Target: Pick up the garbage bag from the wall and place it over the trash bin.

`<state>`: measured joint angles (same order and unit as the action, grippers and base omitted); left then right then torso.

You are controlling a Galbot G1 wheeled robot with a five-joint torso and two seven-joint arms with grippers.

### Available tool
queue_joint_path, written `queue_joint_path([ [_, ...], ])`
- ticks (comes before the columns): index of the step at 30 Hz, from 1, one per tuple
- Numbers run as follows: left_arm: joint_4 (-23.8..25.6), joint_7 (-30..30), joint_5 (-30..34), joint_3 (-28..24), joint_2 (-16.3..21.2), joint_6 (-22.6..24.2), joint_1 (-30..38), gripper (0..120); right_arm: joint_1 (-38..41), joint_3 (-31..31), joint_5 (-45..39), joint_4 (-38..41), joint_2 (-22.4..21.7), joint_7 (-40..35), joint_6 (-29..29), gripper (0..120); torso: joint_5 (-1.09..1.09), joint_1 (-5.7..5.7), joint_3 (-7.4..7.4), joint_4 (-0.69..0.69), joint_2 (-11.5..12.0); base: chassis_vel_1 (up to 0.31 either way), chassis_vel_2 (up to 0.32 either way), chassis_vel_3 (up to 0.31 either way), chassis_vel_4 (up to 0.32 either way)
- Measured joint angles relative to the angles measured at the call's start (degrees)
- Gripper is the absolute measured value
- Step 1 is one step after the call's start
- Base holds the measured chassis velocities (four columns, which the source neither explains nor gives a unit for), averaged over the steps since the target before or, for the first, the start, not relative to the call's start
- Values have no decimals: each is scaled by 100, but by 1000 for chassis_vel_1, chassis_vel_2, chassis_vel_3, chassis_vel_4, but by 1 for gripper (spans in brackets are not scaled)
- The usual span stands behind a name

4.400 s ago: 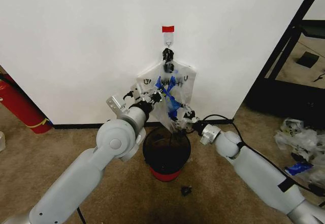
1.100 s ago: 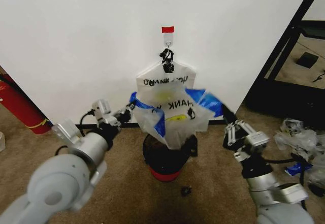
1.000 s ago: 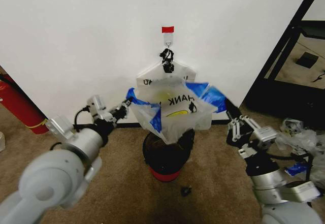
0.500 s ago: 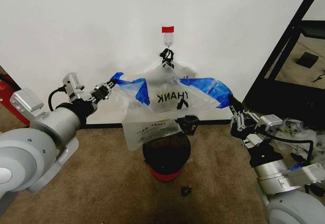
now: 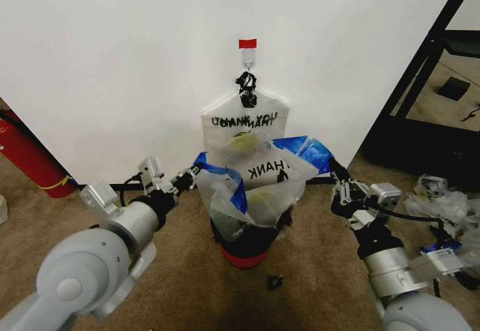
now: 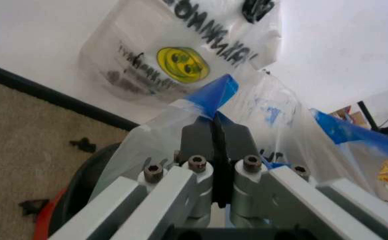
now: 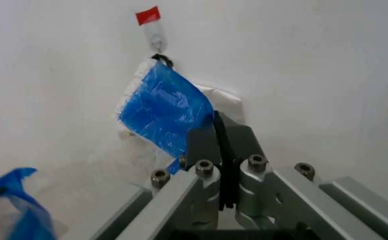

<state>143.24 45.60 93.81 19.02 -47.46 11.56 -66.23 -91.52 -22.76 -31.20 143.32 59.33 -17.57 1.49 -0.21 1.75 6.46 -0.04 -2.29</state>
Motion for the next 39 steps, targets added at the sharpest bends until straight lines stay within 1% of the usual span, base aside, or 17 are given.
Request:
queue_joint_path([
  [4,-1,-38,-109,71,-58,12,-149,0,137,369,27,-162,281,97,-115,0,0,0,0,-1,0,0,0,0,0],
  [5,-1,-38,-109,71,-58,12,-149,0,137,369,27,-162,281,97,-115,0,0,0,0,-1,0,0,0,0,0],
  [10,-1,-115,-287,128,-144,29,-388,0,247,649,-37,-626,568,276,-331,0,-1,0,0,0,0,0,0,0,0],
  [11,-1,-135,-337,129,-176,30,-424,0,269,721,-41,-823,648,338,-427,0,0,0,0,0,0,0,0,0,0],
  [13,-1,-139,-353,128,-191,30,-428,0,282,753,-39,-941,683,364,-460,0,0,0,0,0,0,0,0,0,0],
  [16,-1,-151,-457,63,-234,30,-460,0,303,861,-28,-1293,757,377,-522,0,1,0,0,-1,0,0,0,0,0],
  [19,-1,-152,-694,-118,-316,42,-636,0,190,1015,-37,-1596,817,243,-497,0,0,0,0,-1,0,0,0,0,0],
  [24,-1,-80,-809,-235,-259,101,-800,0,-20,1121,-51,-1476,809,51,-370,0,0,0,0,-1,0,0,0,0,0],
  [27,-1,-3,-793,-197,-143,187,-907,0,-195,1150,-51,-1287,774,-14,-319,0,0,0,0,-1,0,0,0,0,0],
  [31,-1,40,-752,-136,-47,246,-1018,0,-274,1135,-51,-1243,761,-80,-289,0,0,0,0,-1,0,0,0,0,0],
  [35,-1,83,-818,-300,-140,259,-977,0,-242,1078,-47,-1324,772,-236,-275,0,1,0,0,1,0,0,0,0,0],
  [39,0,137,-888,-676,-320,291,-764,0,-262,1004,-82,-1234,778,-414,-170,0,1,0,0,0,0,0,0,0,0],
])
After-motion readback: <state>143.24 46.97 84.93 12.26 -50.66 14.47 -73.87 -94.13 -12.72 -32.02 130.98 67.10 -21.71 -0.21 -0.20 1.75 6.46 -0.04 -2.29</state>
